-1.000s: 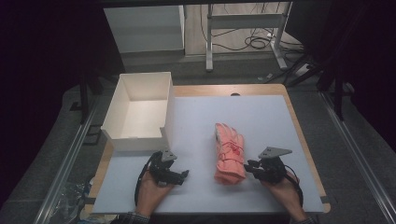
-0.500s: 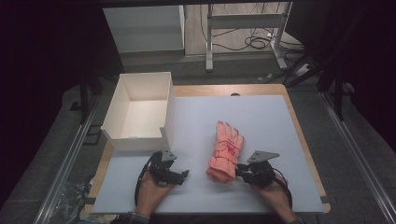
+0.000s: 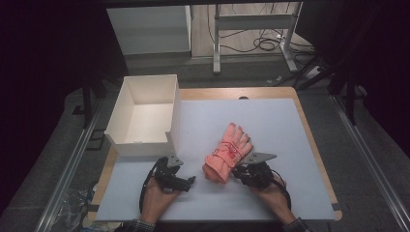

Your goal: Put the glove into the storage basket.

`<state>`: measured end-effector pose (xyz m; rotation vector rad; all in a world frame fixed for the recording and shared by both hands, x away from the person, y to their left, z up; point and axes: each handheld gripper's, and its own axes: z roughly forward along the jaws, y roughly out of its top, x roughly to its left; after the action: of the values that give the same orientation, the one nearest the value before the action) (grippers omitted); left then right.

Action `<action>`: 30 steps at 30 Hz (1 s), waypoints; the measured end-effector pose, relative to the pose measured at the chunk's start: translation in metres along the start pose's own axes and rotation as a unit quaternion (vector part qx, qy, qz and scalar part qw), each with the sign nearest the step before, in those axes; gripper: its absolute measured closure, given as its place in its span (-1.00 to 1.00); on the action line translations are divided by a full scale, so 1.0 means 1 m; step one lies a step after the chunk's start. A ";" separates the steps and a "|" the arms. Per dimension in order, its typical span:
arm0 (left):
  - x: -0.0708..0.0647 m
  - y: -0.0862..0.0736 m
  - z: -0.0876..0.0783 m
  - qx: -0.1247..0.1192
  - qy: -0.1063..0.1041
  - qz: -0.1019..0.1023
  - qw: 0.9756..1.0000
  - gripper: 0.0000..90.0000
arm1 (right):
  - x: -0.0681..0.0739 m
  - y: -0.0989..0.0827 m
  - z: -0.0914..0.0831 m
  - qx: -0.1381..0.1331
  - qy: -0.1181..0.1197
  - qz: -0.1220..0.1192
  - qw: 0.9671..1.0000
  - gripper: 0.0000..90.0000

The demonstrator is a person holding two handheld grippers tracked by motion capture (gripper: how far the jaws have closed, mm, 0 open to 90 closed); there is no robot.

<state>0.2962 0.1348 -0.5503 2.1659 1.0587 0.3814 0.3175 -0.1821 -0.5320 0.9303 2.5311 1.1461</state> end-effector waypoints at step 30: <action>0.002 0.002 0.000 0.007 -0.010 0.003 1.000 -0.98 | -0.012 0.001 -0.008 -0.011 -0.034 -0.007 0.999 0.30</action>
<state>0.2984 0.1351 -0.5492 2.1819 1.0462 0.3562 0.3234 -0.1940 -0.5268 0.9275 2.4634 1.1156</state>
